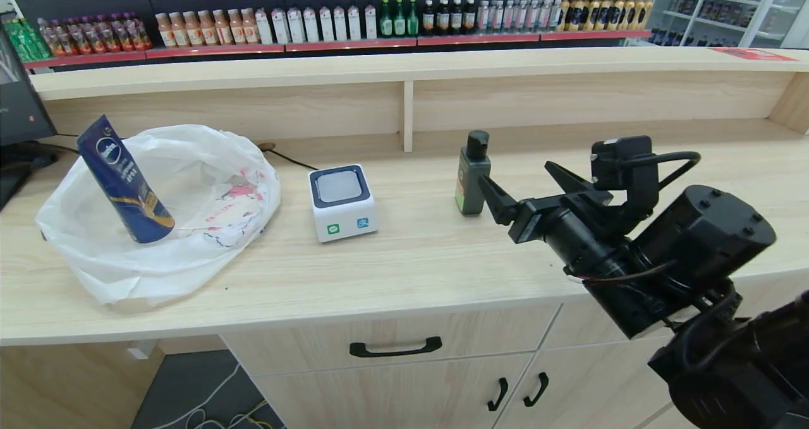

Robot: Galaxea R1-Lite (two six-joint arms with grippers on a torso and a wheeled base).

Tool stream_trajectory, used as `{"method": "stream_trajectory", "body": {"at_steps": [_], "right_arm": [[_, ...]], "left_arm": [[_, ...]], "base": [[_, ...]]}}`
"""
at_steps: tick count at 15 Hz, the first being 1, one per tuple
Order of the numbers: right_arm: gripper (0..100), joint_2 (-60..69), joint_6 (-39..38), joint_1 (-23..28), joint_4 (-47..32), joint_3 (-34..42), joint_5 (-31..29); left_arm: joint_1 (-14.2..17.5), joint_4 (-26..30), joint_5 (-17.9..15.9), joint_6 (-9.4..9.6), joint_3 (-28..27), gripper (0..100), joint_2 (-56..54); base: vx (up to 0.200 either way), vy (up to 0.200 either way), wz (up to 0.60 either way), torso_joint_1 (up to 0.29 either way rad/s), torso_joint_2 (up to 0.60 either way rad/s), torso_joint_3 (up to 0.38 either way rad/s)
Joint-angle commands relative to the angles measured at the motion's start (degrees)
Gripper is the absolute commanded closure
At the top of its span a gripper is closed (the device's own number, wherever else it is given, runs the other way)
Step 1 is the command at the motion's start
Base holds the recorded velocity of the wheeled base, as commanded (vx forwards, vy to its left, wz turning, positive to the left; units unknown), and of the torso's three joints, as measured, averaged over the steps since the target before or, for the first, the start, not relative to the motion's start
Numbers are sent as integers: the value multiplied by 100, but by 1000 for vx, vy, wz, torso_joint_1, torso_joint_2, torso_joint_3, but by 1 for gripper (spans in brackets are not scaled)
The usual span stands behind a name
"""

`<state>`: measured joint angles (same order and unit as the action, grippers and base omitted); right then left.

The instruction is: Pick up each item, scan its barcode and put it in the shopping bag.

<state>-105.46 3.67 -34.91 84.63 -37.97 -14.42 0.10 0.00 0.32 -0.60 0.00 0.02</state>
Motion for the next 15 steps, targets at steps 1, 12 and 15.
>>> {"method": "stream_trajectory", "body": {"at_steps": [1,12,15], "right_arm": [[0,-27,-7,11,-579,-580,-43],[0,-1126,-288,626,-2073,-2408,-70],[0,-1433,-314,705,-2143,-2759,-140]], "left_arm": [[-1,0,3,-2,0,0,-2],[-1,0,3,-2,0,0,-2],[-1,0,3,7,0,0,-2]], "base": [[0,0,0,0,0,0],[0,0,0,0,0,0],[0,0,0,0,0,0]]}}
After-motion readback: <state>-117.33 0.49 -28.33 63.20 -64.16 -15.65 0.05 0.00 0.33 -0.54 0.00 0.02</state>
